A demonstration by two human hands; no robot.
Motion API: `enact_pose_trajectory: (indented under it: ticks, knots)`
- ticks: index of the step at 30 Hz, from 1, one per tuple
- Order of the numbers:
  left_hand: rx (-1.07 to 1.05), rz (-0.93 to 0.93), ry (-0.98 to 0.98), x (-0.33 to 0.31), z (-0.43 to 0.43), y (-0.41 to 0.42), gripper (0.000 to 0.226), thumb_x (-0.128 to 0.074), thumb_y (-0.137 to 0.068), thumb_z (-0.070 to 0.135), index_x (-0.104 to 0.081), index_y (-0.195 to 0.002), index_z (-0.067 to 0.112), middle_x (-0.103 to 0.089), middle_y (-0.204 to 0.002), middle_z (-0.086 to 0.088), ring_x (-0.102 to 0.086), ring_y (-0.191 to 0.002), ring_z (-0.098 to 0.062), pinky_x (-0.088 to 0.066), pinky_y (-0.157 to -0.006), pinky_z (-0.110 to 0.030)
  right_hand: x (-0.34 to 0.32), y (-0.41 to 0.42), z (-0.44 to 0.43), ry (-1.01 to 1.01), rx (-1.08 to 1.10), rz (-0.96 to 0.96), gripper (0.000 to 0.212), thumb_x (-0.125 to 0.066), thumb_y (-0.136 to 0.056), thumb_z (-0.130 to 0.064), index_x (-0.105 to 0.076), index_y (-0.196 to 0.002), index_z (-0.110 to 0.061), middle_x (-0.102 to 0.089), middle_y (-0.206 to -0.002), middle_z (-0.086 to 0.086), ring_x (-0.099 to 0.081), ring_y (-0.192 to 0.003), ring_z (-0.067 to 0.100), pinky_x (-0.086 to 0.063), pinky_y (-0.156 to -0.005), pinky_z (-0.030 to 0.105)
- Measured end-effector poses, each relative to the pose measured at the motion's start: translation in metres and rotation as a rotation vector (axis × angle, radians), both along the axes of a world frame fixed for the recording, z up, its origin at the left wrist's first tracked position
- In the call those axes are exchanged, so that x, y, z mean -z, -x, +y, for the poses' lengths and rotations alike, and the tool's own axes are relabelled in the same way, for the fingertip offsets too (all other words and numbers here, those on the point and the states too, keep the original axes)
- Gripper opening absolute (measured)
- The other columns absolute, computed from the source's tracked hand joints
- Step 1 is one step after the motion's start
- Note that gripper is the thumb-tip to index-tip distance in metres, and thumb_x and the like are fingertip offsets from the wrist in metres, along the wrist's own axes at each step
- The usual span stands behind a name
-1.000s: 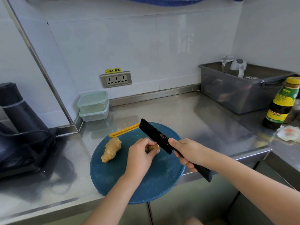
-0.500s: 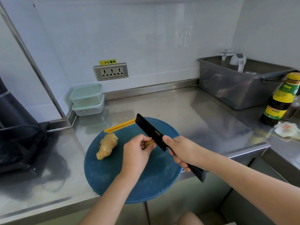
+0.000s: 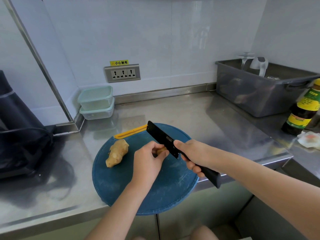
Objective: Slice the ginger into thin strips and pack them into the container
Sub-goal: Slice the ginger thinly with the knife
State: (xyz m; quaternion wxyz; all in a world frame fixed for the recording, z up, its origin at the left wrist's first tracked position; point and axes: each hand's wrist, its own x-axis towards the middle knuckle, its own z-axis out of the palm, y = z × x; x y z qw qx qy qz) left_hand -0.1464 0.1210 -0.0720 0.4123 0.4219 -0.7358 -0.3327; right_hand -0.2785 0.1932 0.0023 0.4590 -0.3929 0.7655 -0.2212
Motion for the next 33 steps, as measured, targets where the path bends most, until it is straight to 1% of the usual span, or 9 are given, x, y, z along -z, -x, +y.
enact_pose_trajectory:
  ticks: [7,10,15,21,23,25,29,33]
  knots:
    - [0.011,0.018,-0.032,0.001,-0.001,-0.001,0.014,-0.077,-0.077,0.011,-0.071,-0.088,0.017,-0.069,-0.076,0.014,-0.064,-0.072,0.005,-0.048,-0.069,-0.009,0.004,-0.006,-0.009,-0.022,0.020,-0.031,0.050,-0.031,-0.097,-0.058,-0.041,-0.075,-0.014,-0.036,-0.046,0.001,-0.031,-0.036,0.016,-0.032,-0.038,0.022]
    - [0.010,0.037,-0.042,0.002,-0.002,-0.002,0.014,-0.078,-0.077,0.011,-0.071,-0.088,0.017,-0.071,-0.077,0.012,-0.065,-0.071,0.003,-0.050,-0.070,-0.012,0.007,-0.009,-0.011,-0.021,0.024,-0.023,0.050,-0.030,-0.098,-0.056,-0.040,-0.076,-0.013,-0.036,-0.047,0.002,-0.031,-0.037,0.017,-0.032,-0.037,0.021]
    - [0.018,0.018,-0.015,0.002,-0.001,-0.001,0.015,-0.078,-0.077,0.012,-0.072,-0.089,0.018,-0.070,-0.078,0.013,-0.065,-0.073,0.005,-0.049,-0.071,-0.010,0.013,-0.016,-0.013,0.003,0.052,0.002,0.050,-0.029,-0.100,-0.053,-0.042,-0.077,-0.010,-0.038,-0.047,0.004,-0.032,-0.035,0.016,-0.032,-0.037,0.021]
    - [-0.001,0.035,-0.041,0.001,0.001,-0.003,0.014,-0.077,-0.079,0.013,-0.071,-0.090,0.017,-0.070,-0.081,0.011,-0.066,-0.075,0.000,-0.050,-0.072,-0.013,0.013,-0.020,-0.015,0.033,0.053,0.025,0.051,-0.027,-0.101,-0.050,-0.044,-0.077,-0.008,-0.041,-0.052,0.007,-0.035,-0.039,0.017,-0.034,-0.040,0.024]
    - [-0.025,0.027,-0.014,0.001,0.002,-0.004,0.014,-0.077,-0.078,0.015,-0.069,-0.088,0.019,-0.066,-0.085,0.007,-0.063,-0.076,-0.001,-0.049,-0.072,-0.014,0.013,-0.016,-0.013,0.037,0.062,-0.002,0.050,-0.028,-0.100,-0.051,-0.044,-0.078,-0.009,-0.041,-0.052,0.006,-0.035,-0.040,0.017,-0.033,-0.040,0.023]
    - [-0.036,0.029,-0.012,0.000,0.002,-0.006,0.015,-0.078,-0.077,0.017,-0.068,-0.086,0.020,-0.064,-0.086,0.005,-0.060,-0.076,0.000,-0.047,-0.071,-0.012,0.015,-0.010,-0.010,0.041,0.063,-0.057,0.050,-0.030,-0.099,-0.054,-0.044,-0.076,-0.012,-0.041,-0.049,0.003,-0.035,-0.038,0.015,-0.033,-0.039,0.021]
    - [-0.021,0.068,-0.044,-0.002,0.003,-0.007,0.014,-0.079,-0.076,0.014,-0.068,-0.082,0.019,-0.067,-0.083,0.006,-0.060,-0.075,0.004,-0.044,-0.069,-0.006,0.014,0.003,0.000,0.126,0.023,-0.070,0.049,-0.032,-0.099,-0.054,-0.044,-0.074,-0.013,-0.040,-0.048,0.001,-0.034,-0.037,0.015,-0.033,-0.039,0.022]
    - [-0.010,0.090,-0.053,-0.002,0.003,-0.006,0.013,-0.079,-0.076,0.013,-0.069,-0.082,0.018,-0.069,-0.079,0.008,-0.062,-0.074,0.002,-0.044,-0.069,-0.007,0.002,0.011,0.010,0.190,0.006,-0.061,0.049,-0.032,-0.099,-0.053,-0.043,-0.074,-0.013,-0.038,-0.050,0.003,-0.033,-0.037,0.014,-0.032,-0.038,0.022]
